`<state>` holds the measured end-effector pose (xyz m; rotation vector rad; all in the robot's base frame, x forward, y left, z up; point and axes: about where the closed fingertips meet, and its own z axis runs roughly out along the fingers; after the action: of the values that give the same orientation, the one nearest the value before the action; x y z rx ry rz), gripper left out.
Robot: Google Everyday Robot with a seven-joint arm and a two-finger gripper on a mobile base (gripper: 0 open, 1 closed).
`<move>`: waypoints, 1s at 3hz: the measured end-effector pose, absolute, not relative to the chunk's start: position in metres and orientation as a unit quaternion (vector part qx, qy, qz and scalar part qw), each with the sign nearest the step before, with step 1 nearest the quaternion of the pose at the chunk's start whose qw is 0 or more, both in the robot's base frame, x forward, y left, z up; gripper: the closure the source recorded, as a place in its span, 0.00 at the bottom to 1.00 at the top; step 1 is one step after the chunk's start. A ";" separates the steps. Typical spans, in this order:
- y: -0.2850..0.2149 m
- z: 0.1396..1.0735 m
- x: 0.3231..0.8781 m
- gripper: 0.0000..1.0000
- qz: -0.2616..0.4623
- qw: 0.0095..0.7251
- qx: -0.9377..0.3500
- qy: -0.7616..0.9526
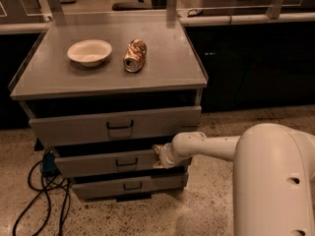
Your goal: Open middle drawer
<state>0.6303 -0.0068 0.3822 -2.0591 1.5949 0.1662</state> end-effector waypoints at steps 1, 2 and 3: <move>-0.007 0.382 0.630 0.89 0.061 0.263 -0.761 0.590; -0.007 0.392 0.630 1.00 0.061 0.263 -0.761 0.590; -0.007 0.400 0.630 1.00 0.061 0.263 -0.761 0.590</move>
Offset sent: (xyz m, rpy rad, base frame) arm -0.0053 -0.0136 -0.0032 -0.0671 -0.0018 -0.0095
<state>0.6304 -0.0067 0.4003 -2.0594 1.5948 0.1662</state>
